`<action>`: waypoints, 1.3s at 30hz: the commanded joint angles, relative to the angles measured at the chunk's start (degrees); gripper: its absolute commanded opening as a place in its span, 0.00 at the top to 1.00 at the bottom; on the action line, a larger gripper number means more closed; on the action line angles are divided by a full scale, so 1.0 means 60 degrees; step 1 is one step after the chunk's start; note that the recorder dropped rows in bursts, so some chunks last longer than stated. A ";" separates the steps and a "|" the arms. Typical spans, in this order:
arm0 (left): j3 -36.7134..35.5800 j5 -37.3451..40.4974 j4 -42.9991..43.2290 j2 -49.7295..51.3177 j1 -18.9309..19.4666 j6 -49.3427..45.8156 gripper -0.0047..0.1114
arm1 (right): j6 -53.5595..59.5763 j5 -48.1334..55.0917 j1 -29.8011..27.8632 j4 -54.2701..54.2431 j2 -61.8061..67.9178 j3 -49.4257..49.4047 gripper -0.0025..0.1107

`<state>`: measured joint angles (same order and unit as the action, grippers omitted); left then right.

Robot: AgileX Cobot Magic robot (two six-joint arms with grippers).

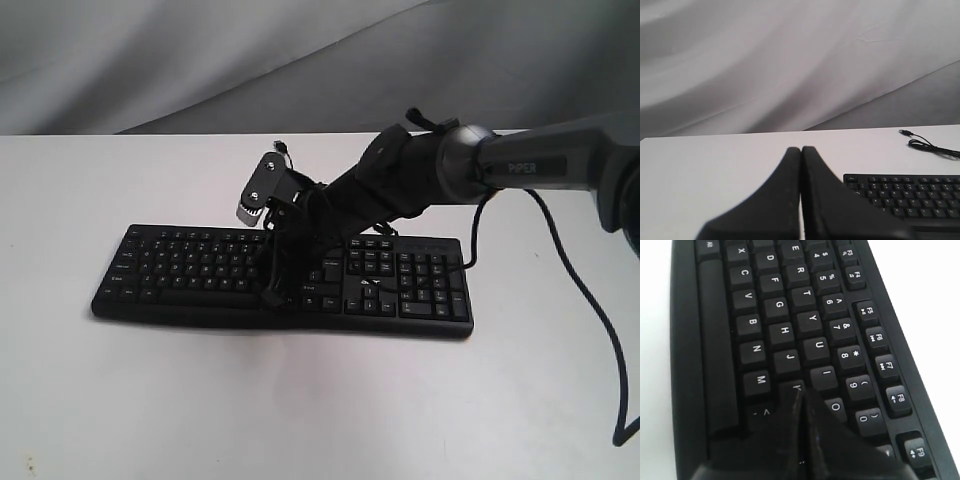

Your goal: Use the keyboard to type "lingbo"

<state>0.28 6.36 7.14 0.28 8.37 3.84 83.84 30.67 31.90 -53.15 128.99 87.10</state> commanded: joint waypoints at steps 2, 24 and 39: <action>-0.0046 -0.0094 0.0002 -0.0047 -0.0064 0.0020 0.96 | 0.0205 -0.0067 -0.0078 0.0031 0.0073 0.0058 0.98; -0.0046 -0.0094 0.0002 -0.0047 -0.0064 0.0020 0.96 | 0.0466 -0.0147 -0.0047 0.0031 -0.0113 0.0058 0.98; -0.0046 -0.0094 0.0002 -0.0047 -0.0064 0.0020 0.96 | 0.0195 -0.0152 0.0210 0.0053 0.0646 0.1284 0.98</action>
<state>0.28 6.36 7.14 0.28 8.37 3.84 85.51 29.01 33.23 -53.23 131.86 94.11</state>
